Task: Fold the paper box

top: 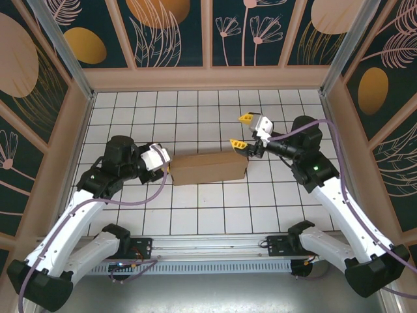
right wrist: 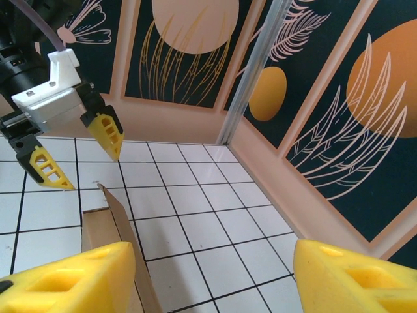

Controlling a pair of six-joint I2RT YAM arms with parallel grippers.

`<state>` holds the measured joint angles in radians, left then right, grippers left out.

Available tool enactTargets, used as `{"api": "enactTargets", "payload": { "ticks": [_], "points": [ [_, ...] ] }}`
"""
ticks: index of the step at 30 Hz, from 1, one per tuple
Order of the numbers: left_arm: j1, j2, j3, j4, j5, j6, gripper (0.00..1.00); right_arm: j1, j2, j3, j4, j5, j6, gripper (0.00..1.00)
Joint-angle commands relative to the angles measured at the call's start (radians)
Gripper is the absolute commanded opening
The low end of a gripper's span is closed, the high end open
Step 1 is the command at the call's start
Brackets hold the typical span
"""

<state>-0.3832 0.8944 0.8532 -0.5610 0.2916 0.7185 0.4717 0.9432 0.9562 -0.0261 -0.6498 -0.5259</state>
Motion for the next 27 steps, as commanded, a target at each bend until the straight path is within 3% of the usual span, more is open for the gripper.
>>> {"api": "enactTargets", "payload": {
  "ticks": [1, 9, 11, 16, 27],
  "points": [
    [0.018, 0.013, 0.025, -0.017, 0.028, 0.033, 0.54, 0.014, 0.001, 0.02, 0.044, 0.029, 0.007, 0.63],
    [0.02, 0.045, -0.009, 0.029, 0.03, 0.02, 0.41, 0.028, 0.017, 0.027, 0.04, 0.075, -0.001, 0.61],
    [0.02, 0.052, -0.014, 0.04, 0.021, 0.016, 0.34, 0.036, 0.027, 0.029, 0.027, 0.1, -0.004, 0.58],
    [0.021, 0.056, -0.023, 0.069, 0.013, 0.015, 0.25, 0.037, 0.025, 0.04, 0.01, 0.163, 0.023, 0.5],
    [0.02, 0.087, -0.044, 0.09, 0.017, -0.008, 0.22, 0.0, -0.004, 0.027, -0.045, 0.245, 0.05, 0.42]
  ]
}}
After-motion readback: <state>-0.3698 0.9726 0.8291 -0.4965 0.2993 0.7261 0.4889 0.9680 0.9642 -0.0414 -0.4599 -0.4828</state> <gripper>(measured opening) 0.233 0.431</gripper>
